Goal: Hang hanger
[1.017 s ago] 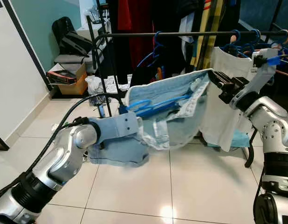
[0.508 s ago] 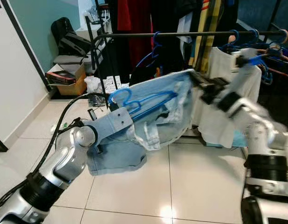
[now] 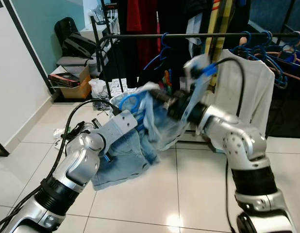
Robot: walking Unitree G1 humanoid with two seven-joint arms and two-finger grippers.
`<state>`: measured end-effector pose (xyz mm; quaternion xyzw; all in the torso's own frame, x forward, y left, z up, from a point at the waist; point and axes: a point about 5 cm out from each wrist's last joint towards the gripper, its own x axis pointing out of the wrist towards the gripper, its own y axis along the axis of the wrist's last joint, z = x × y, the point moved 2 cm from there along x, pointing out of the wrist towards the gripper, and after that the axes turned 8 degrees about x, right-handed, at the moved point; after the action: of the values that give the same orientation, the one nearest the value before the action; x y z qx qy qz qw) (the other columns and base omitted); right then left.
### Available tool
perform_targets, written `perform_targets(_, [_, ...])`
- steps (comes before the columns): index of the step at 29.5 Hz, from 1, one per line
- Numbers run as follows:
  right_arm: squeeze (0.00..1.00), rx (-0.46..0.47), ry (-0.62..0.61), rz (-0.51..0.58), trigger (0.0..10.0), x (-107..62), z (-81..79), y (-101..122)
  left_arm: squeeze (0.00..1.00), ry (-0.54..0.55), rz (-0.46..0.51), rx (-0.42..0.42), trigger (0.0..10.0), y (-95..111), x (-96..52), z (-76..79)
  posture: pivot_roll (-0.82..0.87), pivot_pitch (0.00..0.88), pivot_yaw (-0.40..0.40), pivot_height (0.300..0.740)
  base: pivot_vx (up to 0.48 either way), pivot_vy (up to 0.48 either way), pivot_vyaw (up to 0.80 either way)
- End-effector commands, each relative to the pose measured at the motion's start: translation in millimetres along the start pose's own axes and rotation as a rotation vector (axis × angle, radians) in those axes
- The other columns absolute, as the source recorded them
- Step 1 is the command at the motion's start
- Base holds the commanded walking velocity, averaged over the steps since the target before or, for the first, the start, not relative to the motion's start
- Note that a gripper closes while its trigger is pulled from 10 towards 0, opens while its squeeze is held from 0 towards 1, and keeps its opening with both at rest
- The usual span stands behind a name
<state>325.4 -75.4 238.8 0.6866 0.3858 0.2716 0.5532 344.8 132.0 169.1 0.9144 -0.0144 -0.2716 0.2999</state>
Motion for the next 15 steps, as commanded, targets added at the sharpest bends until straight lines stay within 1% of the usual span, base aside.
perform_targets(1, [0.0, -0.018, 0.049, -0.099, 0.0, -1.6, -8.6, -15, 0.0, 0.045, -0.008, -0.068, 10.0, -4, -3.2, -15.9, -0.06, 0.0, 0.064, 0.74, 0.0, 0.0, 0.0])
perform_targets(2, [0.0, -0.033, 0.022, -0.16, 0.0, -10.0, -3.4, -24, 0.0, 0.06, -0.011, -0.103, 10.0, -7, -5.2, -24.4, -0.06, 0.0, 0.061, 0.74, 0.0, 0.0, 0.0])
perform_targets(3, [0.0, -0.033, 0.022, -0.16, 0.0, -10.0, -3.4, -24, 0.0, 0.06, -0.011, -0.103, 10.0, -7, -5.2, -24.4, -0.06, 0.0, 0.061, 0.74, 0.0, 0.0, 0.0])
perform_targets(4, [0.0, -0.052, -0.003, -0.202, 0.0, -16.1, 1.0, -30, 0.0, 0.071, -0.014, -0.127, 10.0, -10, -6.8, -30.8, -0.06, 0.0, 0.062, 0.74, 0.0, 0.0, 0.0])
perform_targets(5, [0.0, -0.052, -0.003, -0.202, 0.0, -16.1, 1.0, -30, 0.0, 0.071, -0.014, -0.127, 10.0, -10, -6.8, -30.8, -0.06, 0.0, 0.062, 0.74, 0.0, 0.0, 0.0])
perform_targets(6, [0.0, -0.076, -0.035, -0.242, 0.0, -21.3, 6.3, -34, 0.0, 0.079, -0.013, -0.148, 10.0, -12, -8.2, -36.3, -0.06, 0.0, 0.062, 0.74, 0.0, 0.0, 0.0])
perform_targets(7, [0.0, -0.092, -0.065, -0.274, 0.5, -25.3, 10.9, -39, 0.0, 0.089, -0.015, -0.162, 10.0, -14, -10.1, -42.4, -0.06, 0.0, 0.062, 0.74, 0.0, 0.0, 0.0])
perform_targets(8, [0.0, -0.092, -0.065, -0.274, 0.5, -25.3, 10.9, -39, 0.0, 0.089, -0.015, -0.162, 10.0, -14, -10.1, -42.4, -0.06, 0.0, 0.062, 0.74, 0.0, 0.0, 0.0])
perform_targets(9, [0.0, -0.105, -0.087, -0.298, 1.9, -28.1, 14.3, -41, 0.0, 0.102, -0.015, -0.171, 10.0, -15, -11.7, -47.9, -0.06, 0.0, 0.061, 0.74, 0.0, 0.0, 0.0])
perform_targets(10, [0.0, -0.105, -0.087, -0.298, 1.9, -28.1, 14.3, -41, 0.0, 0.102, -0.015, -0.171, 10.0, -15, -11.7, -47.9, -0.06, 0.0, 0.061, 0.74, 0.0, 0.0, 0.0])
perform_targets(11, [0.0, -0.123, -0.105, -0.311, 10.0, -29.6, 16.9, -43, 0.0, 0.111, -0.012, -0.178, 10.0, -14, -13.2, -52.0, -0.06, 0.0, 0.061, 0.74, 0.0, 0.0, 0.0])
perform_targets(13, [0.0, -0.132, -0.109, -0.302, 10.0, -29.3, 17.5, -42, 0.0, 0.116, -0.005, -0.18, 10.0, -13, -14.2, -53.9, -0.06, 0.0, 0.061, 0.74, 0.0, 0.0, 0.0])
perform_targets(14, [0.74, -0.138, -0.079, -0.291, 10.0, -28.0, 14.0, -40, 0.0, 0.109, 0.007, -0.185, 10.0, -11, -14.3, -52.8, -0.05, 0.0, 0.059, 0.74, 0.0, 0.0, 0.0])
perform_targets(15, [0.74, -0.138, -0.079, -0.291, 10.0, -28.0, 14.0, -40, 0.0, 0.109, 0.007, -0.185, 10.0, -11, -14.3, -52.8, -0.05, 0.0, 0.059, 0.74, 0.0, 0.0, 0.0])
